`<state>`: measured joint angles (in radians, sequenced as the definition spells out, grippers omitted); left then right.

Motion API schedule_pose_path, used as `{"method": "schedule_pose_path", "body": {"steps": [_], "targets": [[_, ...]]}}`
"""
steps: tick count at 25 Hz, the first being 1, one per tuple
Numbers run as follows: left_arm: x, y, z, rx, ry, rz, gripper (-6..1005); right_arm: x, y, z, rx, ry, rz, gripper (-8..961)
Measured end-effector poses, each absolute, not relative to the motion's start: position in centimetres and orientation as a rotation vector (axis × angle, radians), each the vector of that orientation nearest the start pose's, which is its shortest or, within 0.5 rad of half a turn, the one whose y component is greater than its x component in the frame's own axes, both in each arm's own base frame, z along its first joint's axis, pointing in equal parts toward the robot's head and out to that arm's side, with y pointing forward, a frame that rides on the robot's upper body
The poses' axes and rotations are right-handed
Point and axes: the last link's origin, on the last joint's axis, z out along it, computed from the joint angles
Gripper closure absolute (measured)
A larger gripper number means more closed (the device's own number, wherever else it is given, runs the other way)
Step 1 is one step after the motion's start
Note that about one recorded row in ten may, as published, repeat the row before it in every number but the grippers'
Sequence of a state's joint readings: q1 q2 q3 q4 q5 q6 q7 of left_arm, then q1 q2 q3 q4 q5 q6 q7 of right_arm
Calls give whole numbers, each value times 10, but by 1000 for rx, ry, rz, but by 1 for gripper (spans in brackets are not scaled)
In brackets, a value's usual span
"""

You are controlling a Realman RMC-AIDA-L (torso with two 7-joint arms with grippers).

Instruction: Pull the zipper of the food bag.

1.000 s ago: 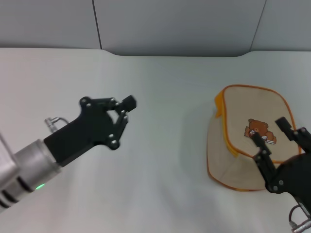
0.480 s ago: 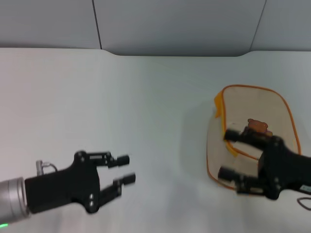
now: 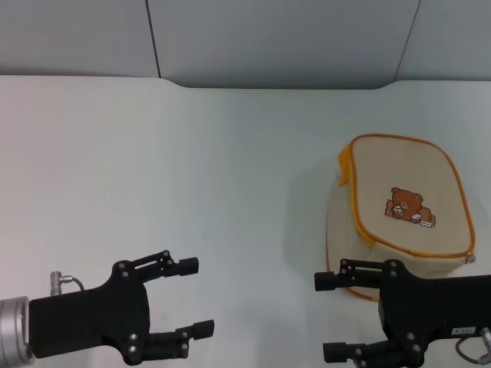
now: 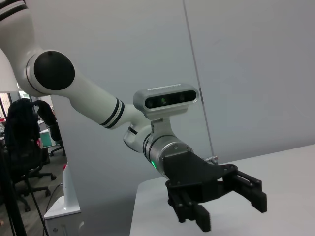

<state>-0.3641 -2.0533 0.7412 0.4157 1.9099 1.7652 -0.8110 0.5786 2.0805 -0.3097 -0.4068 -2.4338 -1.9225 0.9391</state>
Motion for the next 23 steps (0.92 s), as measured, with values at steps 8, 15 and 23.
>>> {"method": "schedule_pose_path", "body": {"steps": [8, 15, 23], "targets": [[-293, 239, -22, -2782, -209, -950, 201, 263, 258, -25, -2999, 277, 996, 104], [-293, 238, -22, -2780, -211, -959, 184, 263, 258, -25, -2993, 261, 994, 104], [-292, 236, -22, -2775, -208, -974, 184, 264, 258, -24, -2976, 245, 1000, 104]]}}
